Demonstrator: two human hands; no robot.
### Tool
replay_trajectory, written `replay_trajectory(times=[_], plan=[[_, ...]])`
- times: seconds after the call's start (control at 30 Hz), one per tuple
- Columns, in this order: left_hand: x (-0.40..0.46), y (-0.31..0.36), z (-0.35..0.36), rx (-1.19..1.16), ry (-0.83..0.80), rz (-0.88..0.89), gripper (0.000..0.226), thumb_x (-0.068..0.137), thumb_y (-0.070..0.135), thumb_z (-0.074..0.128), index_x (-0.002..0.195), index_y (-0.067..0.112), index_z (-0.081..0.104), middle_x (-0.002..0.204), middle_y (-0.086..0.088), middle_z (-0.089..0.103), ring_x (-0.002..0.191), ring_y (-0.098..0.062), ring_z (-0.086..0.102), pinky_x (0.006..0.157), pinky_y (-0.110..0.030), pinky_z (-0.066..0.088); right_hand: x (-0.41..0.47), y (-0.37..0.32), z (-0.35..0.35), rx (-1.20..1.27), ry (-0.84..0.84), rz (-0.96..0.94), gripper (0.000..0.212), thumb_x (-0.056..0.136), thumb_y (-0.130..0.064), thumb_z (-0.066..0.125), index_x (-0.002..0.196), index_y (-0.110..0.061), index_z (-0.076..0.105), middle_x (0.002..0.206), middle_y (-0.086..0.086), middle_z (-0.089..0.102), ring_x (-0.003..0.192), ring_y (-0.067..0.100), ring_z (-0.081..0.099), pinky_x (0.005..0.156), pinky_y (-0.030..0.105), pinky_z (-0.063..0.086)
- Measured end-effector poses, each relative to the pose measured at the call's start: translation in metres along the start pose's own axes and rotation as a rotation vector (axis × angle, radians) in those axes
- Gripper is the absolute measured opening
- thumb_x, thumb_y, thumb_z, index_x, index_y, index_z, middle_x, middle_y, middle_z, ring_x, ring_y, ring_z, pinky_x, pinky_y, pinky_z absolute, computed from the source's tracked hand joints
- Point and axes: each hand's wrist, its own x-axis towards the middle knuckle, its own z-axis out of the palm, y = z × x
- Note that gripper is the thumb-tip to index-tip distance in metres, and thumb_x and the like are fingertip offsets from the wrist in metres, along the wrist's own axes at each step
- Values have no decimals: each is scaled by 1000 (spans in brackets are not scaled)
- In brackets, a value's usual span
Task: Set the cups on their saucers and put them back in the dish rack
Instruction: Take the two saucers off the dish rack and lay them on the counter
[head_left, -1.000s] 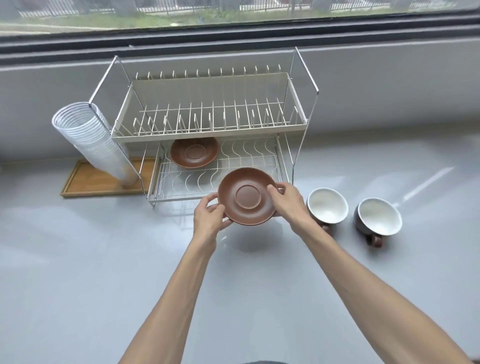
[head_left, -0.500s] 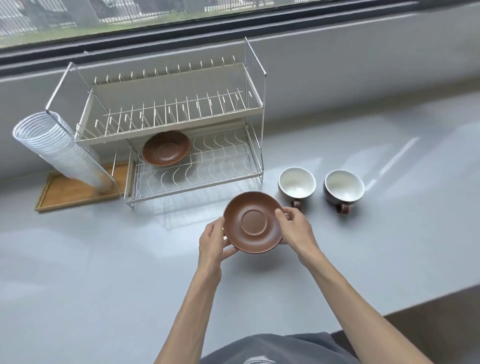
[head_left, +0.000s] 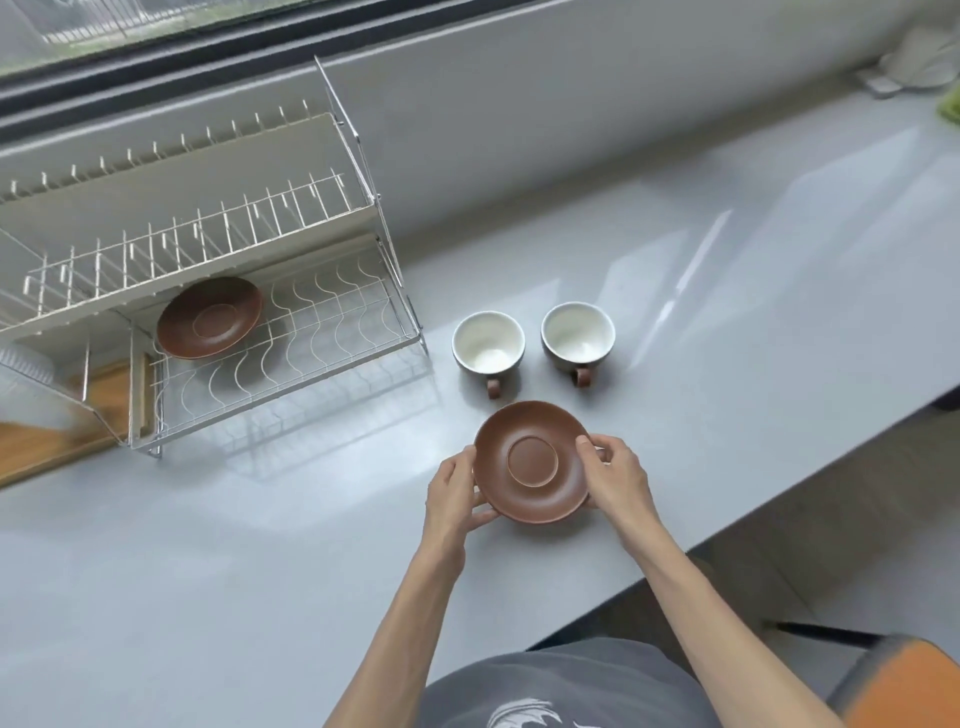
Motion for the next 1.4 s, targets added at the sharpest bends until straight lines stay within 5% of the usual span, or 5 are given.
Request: replay_trajectory(times=[0.47,0.7,0.87,1.17,1.4], plan=[[11,-11,63,142,-91,-59,33,97,45,49,114,22,64,103,-1,75,89,-21,77,71,-30,61,24,27,-54,-57,98,48,38,96,-43,52,122,-15,61,88,-19,56,94,19,58,91,41,52],[15,-13,69,155,-93,-60,36,98,47,48,120,23,63,113,-3,73,97,-22,75,73,-30,59,27,26,-58,-76,89,54,39,97,-43,51,123,-16,60,102,-2,60,99,20,56,93,37,48],[19,-17,68,190,-98,-66,38,97,47,49,122,23,65,116,-4,73,102,-25,73,87,-37,60,25,24,-56,-51,69,85,40,96,-43,51,125,-16,59,110,1,63,108,25,60,94,52,54],[25,-20,61,259,-156,-35,36,99,44,47,110,19,70,102,-2,74,83,-17,74,82,-33,60,16,20,-55,-74,81,92,42,96,-43,51,126,-16,59,109,0,62,107,26,60,93,53,54],[25,-17,50,451,-192,12,45,96,41,51,137,23,55,97,4,69,83,-15,67,83,-37,58,6,7,-52,-518,30,0,60,98,-47,46,149,-16,38,143,15,47,127,35,51,100,44,42]])
